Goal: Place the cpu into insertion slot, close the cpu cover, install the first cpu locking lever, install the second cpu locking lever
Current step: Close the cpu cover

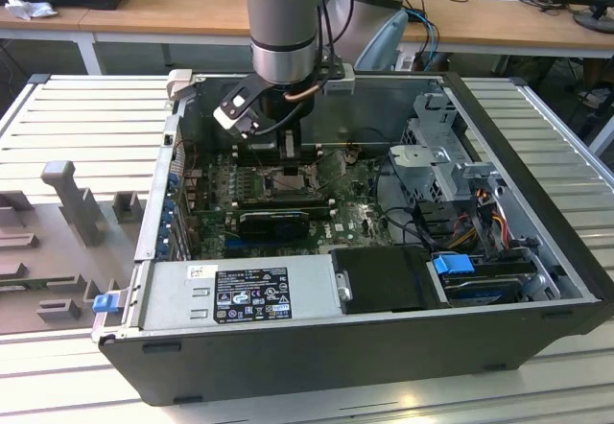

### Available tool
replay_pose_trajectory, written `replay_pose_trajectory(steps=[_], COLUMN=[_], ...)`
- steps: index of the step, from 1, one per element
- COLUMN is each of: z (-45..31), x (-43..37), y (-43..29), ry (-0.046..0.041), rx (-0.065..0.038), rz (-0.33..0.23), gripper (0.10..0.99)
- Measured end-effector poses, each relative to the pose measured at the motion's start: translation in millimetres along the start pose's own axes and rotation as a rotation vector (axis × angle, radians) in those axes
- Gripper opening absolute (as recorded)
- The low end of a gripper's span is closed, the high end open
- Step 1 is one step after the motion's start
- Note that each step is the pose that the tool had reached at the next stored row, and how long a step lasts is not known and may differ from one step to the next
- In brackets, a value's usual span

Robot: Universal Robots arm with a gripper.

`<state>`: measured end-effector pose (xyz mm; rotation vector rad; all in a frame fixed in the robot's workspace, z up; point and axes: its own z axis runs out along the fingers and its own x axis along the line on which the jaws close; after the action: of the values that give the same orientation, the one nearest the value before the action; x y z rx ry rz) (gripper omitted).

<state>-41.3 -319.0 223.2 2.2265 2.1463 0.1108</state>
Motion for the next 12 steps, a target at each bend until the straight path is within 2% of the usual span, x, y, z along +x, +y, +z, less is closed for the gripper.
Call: replay_pose_trajectory(steps=[2, 5, 8, 10, 12], z=[0.3, 0.5, -4.9, -9.5, -9.9], x=[0.2, 0.2, 0.3, 0.4, 0.6], y=[4.3, 6.5, 7.4, 8.0, 11.0], ry=[-0.0001, -0.0003, -0.0014, -0.0016, -0.0017], rx=[0.000, 0.003, 0.032, 0.039, 0.039], rz=[0.000, 0.000, 0.001, 0.001, 0.001], gripper=[0.106, 0.106, 0.106, 0.106, 0.106])
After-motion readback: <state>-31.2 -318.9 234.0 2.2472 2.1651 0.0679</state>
